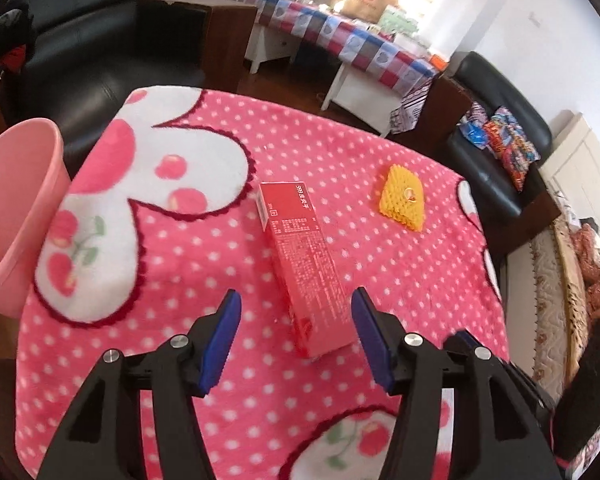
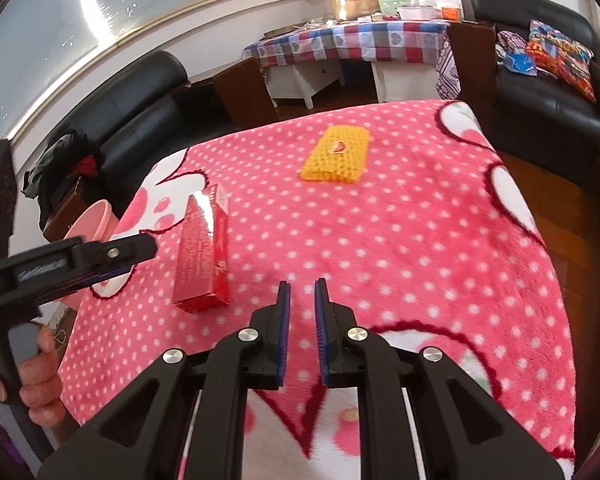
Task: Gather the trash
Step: 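Grasp the red box with the left gripper while the right gripper approaches the yellow net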
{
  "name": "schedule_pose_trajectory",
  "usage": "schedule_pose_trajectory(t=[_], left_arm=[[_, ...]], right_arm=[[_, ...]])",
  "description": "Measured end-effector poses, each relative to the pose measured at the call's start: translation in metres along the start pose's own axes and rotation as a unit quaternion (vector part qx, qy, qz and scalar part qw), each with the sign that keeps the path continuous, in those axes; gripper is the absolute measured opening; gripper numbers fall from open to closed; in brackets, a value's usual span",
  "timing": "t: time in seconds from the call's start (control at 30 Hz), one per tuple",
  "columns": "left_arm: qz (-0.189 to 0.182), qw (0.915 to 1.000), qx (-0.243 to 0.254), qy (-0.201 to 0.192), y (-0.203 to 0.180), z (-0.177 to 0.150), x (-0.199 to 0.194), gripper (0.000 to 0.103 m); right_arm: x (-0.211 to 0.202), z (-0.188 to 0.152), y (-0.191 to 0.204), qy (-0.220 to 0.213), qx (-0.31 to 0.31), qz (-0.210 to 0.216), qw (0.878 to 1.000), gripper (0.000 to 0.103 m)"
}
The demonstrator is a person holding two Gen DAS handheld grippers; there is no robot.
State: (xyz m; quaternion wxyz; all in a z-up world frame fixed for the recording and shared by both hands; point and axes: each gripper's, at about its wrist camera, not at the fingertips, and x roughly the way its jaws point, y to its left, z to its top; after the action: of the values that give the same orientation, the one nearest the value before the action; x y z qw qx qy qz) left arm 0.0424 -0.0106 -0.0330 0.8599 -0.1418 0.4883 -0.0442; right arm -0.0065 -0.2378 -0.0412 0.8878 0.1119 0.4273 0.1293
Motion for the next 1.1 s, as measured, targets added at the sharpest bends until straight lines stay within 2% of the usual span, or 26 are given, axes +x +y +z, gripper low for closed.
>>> schedule_pose_trajectory(t=[0.23, 0.47, 0.67, 0.9, 0.97, 1.03, 1.1], left_arm=[[0.033, 0.9993, 0.001, 0.019, -0.022, -0.004, 0.029, 0.057], [0.070, 0.9973, 0.011, 0.015, -0.032, -0.010, 0.043, 0.057], [0.079, 0.9966, 0.008, 0.022, -0.029, -0.020, 0.047, 0.057], [0.088, 0.9958, 0.027, 0.007, -0.026, -0.026, 0.040, 0.057], [0.086, 0.9955, 0.039, 0.000, -0.025, -0.027, 0.037, 0.051], [0.086, 0.9951, 0.049, -0.005, -0.024, -0.027, 0.035, 0.039], [0.085, 0.9949, 0.055, -0.008, -0.020, -0.027, 0.031, 0.039]], right_arm=[[-0.002, -0.002, -0.018, 0.002, 0.011, 0.006, 1.000, 0.012], [-0.001, 0.000, -0.028, 0.003, 0.018, 0.008, 1.000, 0.012], [0.002, 0.003, -0.029, 0.005, 0.020, 0.011, 1.000, 0.012], [0.011, 0.006, -0.023, 0.014, 0.017, 0.017, 1.000, 0.012], [0.015, 0.008, -0.021, 0.018, 0.018, 0.018, 0.999, 0.012], [0.018, 0.010, -0.019, 0.021, 0.021, 0.021, 0.999, 0.012], [0.021, 0.014, -0.017, 0.021, 0.020, 0.020, 0.999, 0.012]])
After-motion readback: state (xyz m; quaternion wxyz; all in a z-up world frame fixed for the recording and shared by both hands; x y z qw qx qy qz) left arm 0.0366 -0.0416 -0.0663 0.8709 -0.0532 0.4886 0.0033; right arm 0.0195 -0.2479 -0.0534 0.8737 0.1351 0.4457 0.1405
